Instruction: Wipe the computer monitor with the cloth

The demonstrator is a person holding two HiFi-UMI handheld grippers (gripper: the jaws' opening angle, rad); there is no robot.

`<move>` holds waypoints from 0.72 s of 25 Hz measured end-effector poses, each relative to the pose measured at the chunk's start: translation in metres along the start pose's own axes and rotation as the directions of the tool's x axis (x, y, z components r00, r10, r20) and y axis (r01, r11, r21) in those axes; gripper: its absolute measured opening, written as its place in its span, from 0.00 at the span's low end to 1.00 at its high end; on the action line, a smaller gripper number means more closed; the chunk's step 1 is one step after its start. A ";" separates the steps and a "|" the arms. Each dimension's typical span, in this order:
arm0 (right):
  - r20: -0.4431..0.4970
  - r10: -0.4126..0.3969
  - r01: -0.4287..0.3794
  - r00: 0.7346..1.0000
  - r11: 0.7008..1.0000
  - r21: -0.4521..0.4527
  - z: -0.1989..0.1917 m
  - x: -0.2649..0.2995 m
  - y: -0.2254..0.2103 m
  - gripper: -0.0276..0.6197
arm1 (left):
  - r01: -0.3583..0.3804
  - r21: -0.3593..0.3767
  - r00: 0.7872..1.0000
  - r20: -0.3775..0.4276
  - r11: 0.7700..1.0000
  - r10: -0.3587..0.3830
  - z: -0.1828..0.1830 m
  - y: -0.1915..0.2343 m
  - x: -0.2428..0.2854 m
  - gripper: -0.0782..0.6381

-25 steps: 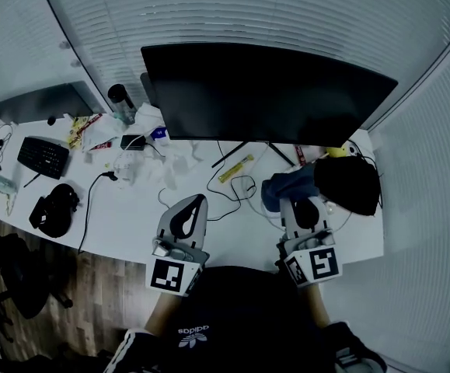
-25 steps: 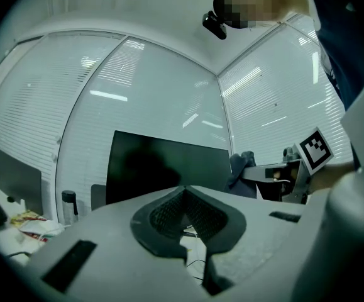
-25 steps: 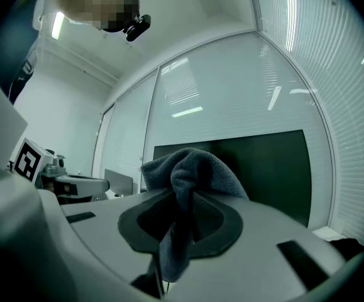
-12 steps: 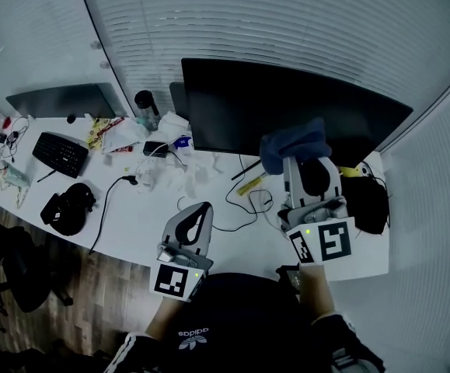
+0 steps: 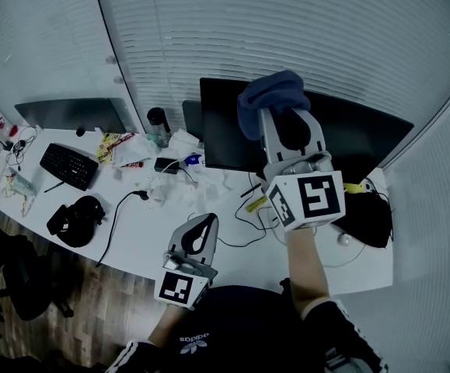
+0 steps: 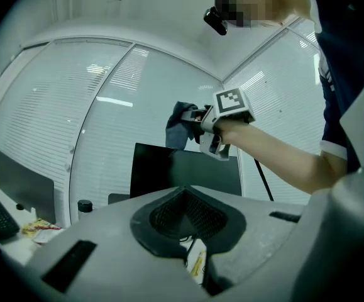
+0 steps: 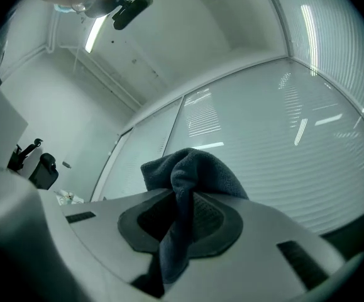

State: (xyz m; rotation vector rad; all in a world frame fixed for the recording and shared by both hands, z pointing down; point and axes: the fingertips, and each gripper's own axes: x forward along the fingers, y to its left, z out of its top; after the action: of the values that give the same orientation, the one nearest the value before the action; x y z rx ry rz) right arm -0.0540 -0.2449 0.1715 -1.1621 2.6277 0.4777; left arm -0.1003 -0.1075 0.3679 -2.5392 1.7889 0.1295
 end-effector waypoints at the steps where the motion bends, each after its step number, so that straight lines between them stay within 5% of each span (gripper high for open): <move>1: -0.003 0.006 -0.006 1.000 1.000 -0.006 -0.001 0.010 0.004 0.12 | 0.006 0.003 1.000 0.006 1.000 -0.006 0.002 0.001 0.000 0.12; 18: -0.139 0.094 -0.110 0.986 0.988 -0.110 -0.088 0.106 0.067 0.12 | -0.023 -0.022 1.000 0.015 0.999 0.024 -0.001 0.054 -0.004 0.12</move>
State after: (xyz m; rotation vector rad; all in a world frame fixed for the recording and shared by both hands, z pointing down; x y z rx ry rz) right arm -0.1808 -0.3076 0.2303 -1.1344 2.8190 0.6018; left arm -0.1525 -0.1225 0.3705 -2.5257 1.8227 0.1693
